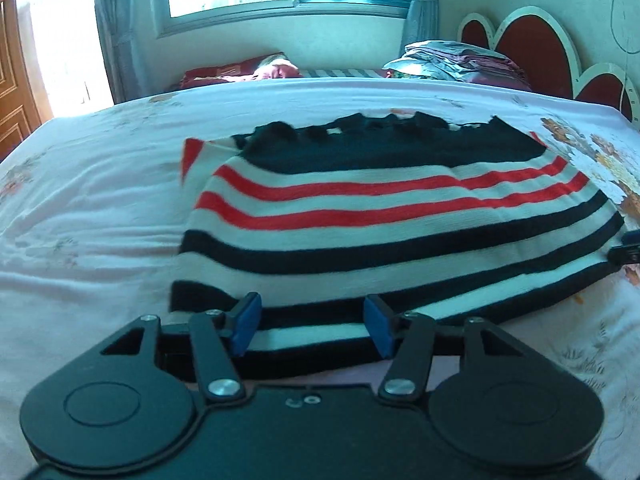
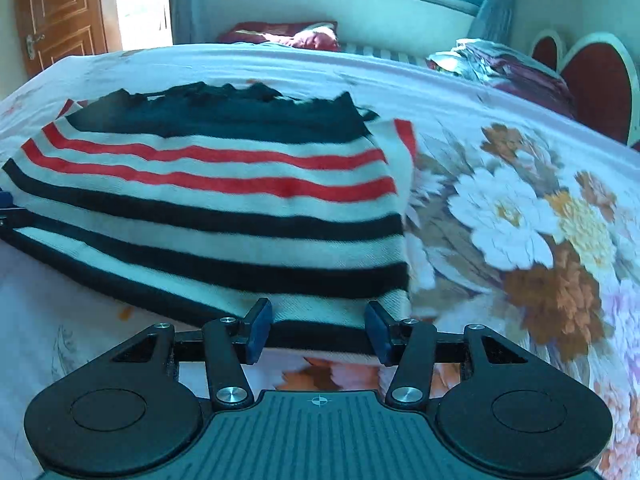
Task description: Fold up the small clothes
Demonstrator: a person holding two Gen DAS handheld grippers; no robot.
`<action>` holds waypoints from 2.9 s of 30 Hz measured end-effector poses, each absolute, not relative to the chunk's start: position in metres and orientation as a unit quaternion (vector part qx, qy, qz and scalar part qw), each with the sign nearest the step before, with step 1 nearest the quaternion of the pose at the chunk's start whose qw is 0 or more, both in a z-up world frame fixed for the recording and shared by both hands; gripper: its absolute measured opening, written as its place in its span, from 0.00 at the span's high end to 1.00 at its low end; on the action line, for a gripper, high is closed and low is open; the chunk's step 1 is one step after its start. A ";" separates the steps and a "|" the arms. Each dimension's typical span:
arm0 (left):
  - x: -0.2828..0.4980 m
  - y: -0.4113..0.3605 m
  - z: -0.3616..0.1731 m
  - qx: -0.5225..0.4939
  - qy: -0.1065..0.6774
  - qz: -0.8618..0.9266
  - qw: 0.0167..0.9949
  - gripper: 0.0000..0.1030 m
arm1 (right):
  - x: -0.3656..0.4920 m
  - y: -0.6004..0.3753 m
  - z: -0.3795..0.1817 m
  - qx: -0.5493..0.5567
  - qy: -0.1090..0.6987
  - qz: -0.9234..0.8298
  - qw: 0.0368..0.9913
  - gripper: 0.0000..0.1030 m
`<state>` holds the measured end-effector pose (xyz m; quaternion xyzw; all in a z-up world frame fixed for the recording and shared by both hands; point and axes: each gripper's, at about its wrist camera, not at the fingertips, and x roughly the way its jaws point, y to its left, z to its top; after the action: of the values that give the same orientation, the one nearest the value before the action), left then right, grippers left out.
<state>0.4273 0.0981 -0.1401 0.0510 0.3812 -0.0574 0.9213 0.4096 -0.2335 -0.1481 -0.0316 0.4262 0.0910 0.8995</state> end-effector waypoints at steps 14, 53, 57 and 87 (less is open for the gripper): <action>0.426 0.110 -0.138 0.019 0.382 -0.042 0.923 0.45 | 0.404 -0.239 -0.144 -0.028 0.428 0.088 0.899 0.58; 0.351 0.103 -0.120 -0.053 0.380 0.005 0.923 0.37 | 0.335 -0.241 -0.113 0.033 0.346 0.124 0.930 0.69; 0.333 0.127 -0.132 -0.188 0.380 0.007 0.906 0.57 | 0.317 -0.239 -0.117 0.061 0.344 0.129 0.928 0.76; 0.441 0.201 -0.184 -0.486 0.282 0.038 0.827 0.81 | 0.475 -0.115 -0.123 0.044 0.388 0.150 0.908 0.97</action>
<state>0.4413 0.2011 -0.1844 -0.4859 0.2815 0.0378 0.8266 0.4754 -0.1151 -0.1232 0.0436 0.3880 0.1497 0.9084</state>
